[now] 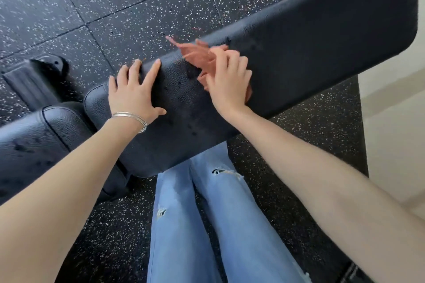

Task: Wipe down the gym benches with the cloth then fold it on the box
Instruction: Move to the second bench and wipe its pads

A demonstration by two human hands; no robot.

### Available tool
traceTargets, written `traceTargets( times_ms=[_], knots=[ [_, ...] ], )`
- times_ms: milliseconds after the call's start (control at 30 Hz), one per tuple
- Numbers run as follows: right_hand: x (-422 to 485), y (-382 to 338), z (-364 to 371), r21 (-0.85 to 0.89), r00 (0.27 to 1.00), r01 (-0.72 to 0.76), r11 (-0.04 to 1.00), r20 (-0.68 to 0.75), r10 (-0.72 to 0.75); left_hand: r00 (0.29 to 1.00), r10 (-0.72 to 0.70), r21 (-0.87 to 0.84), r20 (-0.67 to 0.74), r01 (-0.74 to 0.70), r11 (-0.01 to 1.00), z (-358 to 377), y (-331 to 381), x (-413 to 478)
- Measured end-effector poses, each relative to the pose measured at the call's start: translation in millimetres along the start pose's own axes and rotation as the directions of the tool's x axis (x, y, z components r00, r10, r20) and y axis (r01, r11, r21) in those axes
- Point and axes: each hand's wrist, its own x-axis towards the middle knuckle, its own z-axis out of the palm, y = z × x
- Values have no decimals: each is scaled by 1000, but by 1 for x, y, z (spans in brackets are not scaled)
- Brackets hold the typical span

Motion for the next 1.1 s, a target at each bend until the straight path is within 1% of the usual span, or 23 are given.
traceTargets(
  times_ms=[33, 100, 133, 200, 233, 267, 300, 333, 400, 433, 467, 533, 567, 600, 633, 667, 733, 767, 800, 867, 967, 1033, 1100],
  knots=[
    [16, 14, -7, -31, 999, -30, 999, -18, 29, 999, -34, 1, -7, 34, 999, 1, 1, -2],
    [52, 42, -20, -21, 962, -254, 967, -108, 250, 996, -85, -6, -16, 85, 996, 3, 2, -3],
    [69, 51, -25, 36, 904, -401, 915, -145, 402, 995, -95, -7, -17, 95, 995, 4, 2, -2],
    [94, 49, -27, 211, 735, -640, 738, -111, 669, 994, -107, -13, -12, 107, 994, 5, 0, -1],
    [98, 38, -26, 254, 680, -693, 674, -80, 729, 994, -109, -17, -7, 109, 994, 4, -1, 1],
    [94, 20, -21, 247, 680, -696, 675, -77, 729, 994, -106, -19, -3, 106, 994, 4, -1, 2],
    [84, 1, -15, 206, 731, -647, 734, -107, 674, 994, -105, -17, 1, 105, 994, 3, -1, 3],
    [70, -20, -8, 161, 810, -551, 819, -133, 571, 994, -105, -11, 8, 105, 994, 2, -1, 3],
    [39, -51, 4, 66, 951, -297, 953, -74, 301, 994, -111, 0, 20, 111, 994, 2, -1, 2],
    [29, -56, 7, 26, 986, -166, 986, 4, 166, 993, -114, 0, 21, 114, 993, 3, -1, 2],
    [27, -55, 7, 8, 997, -40, 999, 73, 39, 993, -115, -1, 19, 115, 993, 3, 0, 2],
    [43, -38, -5, 6, 980, 148, 989, 131, -148, 993, -114, -1, 16, 114, 993, 3, 1, 1],
    [56, -25, -12, -6, 975, 185, 983, 129, -182, 993, -116, -2, 14, 116, 993, 2, 1, 0],
    [71, -11, -18, -28, 979, 175, 984, 116, -171, 993, -117, -3, 9, 117, 993, 2, 1, -1],
    [89, 4, -25, -47, 990, 109, 993, 100, -104, 993, -117, -4, 1, 117, 993, 2, 0, -2],
    [108, 20, -33, -42, 997, -6, 999, 83, 9, 993, -118, -6, -6, 118, 993, 2, 0, -4],
    [138, 41, -46, 12, 957, -280, 960, 75, 279, 992, -127, -21, -10, 127, 992, 2, 0, -7],
    [145, 44, -48, 14, 928, -366, 931, 78, 364, 991, -134, -31, -12, 133, 991, 2, 0, -9],
    [146, 40, -47, -13, 914, -399, 917, 78, 398, 990, -140, -38, -14, 139, 990, 1, 1, -10],
    [133, 18, -37, -89, 942, -322, 943, 68, 328, 988, -154, -45, -15, 153, 987, 1, 2, -13],
    [99, -36, -15, -103, 992, -50, 993, 108, 62, 985, -174, -63, -3, 173, 983, 1, 3, -16],
    [76, -69, -2, -59, 978, 126, 990, 174, -114, 985, -175, -77, -6, 174, 982, 2, 1, -17],
    [59, -86, 5, -36, 932, 284, 958, 245, -267, 986, -165, -86, -19, 163, 983, 1, -3, -18]
  ],
)
